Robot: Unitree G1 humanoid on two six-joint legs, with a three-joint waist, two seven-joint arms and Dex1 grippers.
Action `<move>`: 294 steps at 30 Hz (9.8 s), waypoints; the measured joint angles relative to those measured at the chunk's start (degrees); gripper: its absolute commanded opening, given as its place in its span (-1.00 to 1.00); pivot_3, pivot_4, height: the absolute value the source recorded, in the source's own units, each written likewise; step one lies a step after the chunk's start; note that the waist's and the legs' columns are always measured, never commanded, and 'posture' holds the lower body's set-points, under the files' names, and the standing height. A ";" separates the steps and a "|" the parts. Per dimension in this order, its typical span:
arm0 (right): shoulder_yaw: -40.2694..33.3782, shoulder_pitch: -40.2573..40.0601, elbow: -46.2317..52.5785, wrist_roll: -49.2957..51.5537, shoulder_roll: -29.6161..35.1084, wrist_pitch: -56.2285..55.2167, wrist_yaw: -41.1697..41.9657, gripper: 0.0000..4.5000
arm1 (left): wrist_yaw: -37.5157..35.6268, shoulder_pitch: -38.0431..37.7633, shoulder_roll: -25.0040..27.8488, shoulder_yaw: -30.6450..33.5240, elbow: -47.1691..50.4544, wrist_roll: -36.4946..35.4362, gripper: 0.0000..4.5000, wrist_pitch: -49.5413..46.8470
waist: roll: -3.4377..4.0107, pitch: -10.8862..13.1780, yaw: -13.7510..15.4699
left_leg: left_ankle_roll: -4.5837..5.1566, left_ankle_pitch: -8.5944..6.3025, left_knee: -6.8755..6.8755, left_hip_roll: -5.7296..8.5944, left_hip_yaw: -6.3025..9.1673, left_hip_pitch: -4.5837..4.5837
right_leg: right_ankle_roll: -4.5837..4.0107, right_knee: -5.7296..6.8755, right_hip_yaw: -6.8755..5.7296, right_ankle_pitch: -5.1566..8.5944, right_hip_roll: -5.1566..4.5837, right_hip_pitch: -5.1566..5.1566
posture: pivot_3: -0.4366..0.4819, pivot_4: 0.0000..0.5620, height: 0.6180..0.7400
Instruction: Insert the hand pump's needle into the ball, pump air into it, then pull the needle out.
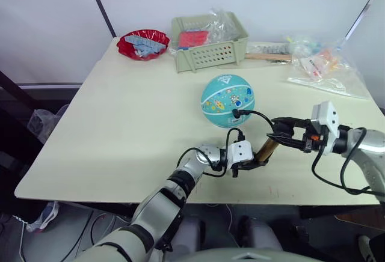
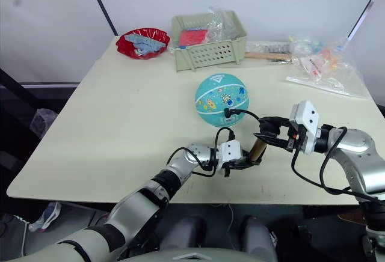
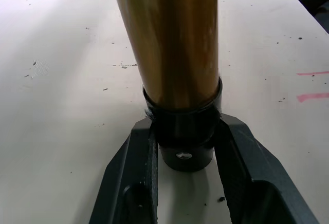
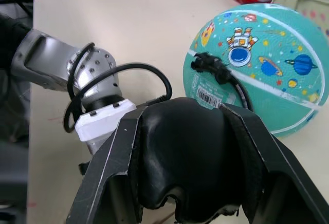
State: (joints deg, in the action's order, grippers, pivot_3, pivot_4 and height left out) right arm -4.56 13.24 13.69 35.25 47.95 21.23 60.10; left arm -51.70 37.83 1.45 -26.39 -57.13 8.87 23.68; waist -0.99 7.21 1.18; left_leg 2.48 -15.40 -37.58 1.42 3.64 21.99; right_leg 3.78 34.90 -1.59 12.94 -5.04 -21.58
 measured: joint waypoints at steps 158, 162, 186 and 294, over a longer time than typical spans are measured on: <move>4.41 -1.57 -1.50 -7.30 -3.44 -5.49 -0.85 -0.28 | 1.39 -1.22 -0.12 0.96 -0.92 0.42 -0.53 0.79 | -0.56 -0.41 -0.25 | -0.02 -0.01 0.00 0.00 0.09 -0.19 | 0.11 -0.03 0.09 -0.05 0.00 0.08 | -0.05 -0.47 1.00; 3.98 -0.85 -1.28 -6.70 -2.72 -4.32 -0.10 -0.28 | 1.39 -1.01 -0.31 0.96 -0.91 0.42 -0.53 0.80 | -0.44 -0.28 -0.18 | -0.02 -0.01 0.00 0.03 0.09 -0.15 | 0.11 -0.05 0.09 -0.06 -0.01 0.07 | -0.05 -0.47 1.00; -9.21 16.96 3.92 15.53 12.11 21.11 1.75 -0.28 | 0.56 -0.42 -0.77 1.19 -0.57 0.36 -0.53 0.91 | -0.02 0.50 0.31 | -0.01 0.00 -0.01 0.12 0.08 0.16 | 0.11 -0.08 0.05 -0.07 -0.40 -0.15 | -0.05 -0.47 1.00; -1.54 6.63 1.68 3.23 3.80 7.40 3.08 -0.28 | 0.80 -1.25 -0.75 1.18 0.15 0.35 -0.53 0.82 | 0.03 0.28 0.42 | -0.01 -0.01 0.06 0.12 0.14 0.09 | 0.10 -0.11 0.04 -0.06 -0.10 -0.13 | -0.05 -0.47 1.00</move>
State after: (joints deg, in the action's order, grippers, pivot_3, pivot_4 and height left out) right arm -6.10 19.86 15.37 38.48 51.76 28.63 63.19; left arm -50.89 36.57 0.71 -25.22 -56.98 9.22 24.50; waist -0.96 7.49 1.60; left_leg 2.47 -15.41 -37.51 1.53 3.78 22.09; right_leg 3.88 34.78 -1.55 12.88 -5.14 -21.71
